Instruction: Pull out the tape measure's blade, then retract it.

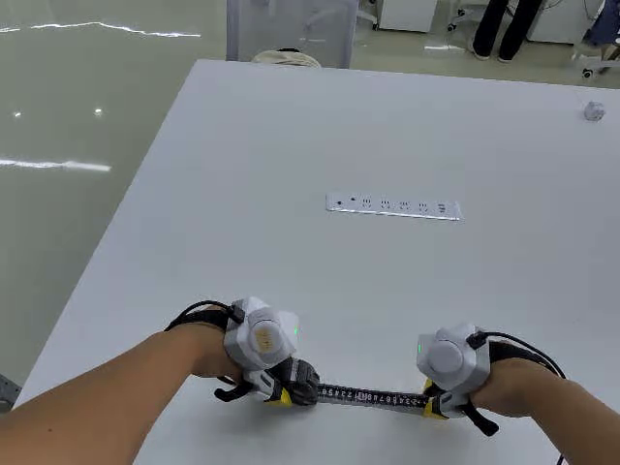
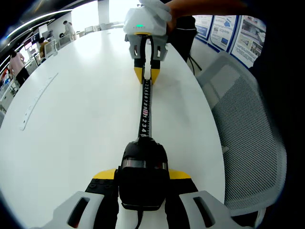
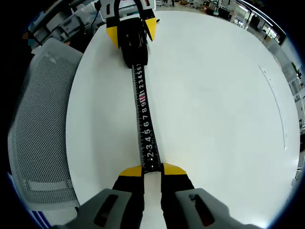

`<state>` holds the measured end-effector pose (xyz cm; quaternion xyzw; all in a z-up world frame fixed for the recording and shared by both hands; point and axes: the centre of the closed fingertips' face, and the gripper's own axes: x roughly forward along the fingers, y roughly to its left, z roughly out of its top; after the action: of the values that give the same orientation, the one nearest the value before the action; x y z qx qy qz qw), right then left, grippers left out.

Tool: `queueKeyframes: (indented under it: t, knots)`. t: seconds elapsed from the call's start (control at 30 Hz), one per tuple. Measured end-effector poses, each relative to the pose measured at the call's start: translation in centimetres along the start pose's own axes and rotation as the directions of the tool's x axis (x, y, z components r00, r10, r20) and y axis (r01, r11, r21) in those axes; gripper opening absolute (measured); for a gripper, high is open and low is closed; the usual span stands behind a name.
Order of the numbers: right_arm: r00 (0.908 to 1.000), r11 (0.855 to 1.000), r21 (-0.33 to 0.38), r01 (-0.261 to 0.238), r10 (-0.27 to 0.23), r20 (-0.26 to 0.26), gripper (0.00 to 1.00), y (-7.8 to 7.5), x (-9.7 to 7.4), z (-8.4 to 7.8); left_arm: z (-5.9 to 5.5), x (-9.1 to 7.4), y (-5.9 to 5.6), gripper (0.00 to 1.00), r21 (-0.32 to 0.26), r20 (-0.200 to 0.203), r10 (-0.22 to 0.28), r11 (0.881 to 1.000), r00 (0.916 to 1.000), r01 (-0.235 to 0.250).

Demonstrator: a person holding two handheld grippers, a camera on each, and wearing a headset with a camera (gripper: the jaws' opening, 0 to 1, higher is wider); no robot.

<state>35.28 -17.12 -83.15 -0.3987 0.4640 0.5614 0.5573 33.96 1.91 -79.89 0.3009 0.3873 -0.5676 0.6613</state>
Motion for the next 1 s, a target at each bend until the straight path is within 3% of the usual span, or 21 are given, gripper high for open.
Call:
queueKeyframes:
  t: [1.0]
  knots:
    - [0.9999,1.000,0.010,0.006,-0.005,-0.012,0.11,-0.2,-0.3,-1.4,-0.2,0.0,-0.1,0.34,-0.002,-0.001,-0.001,1.000,1.0000,0.001]
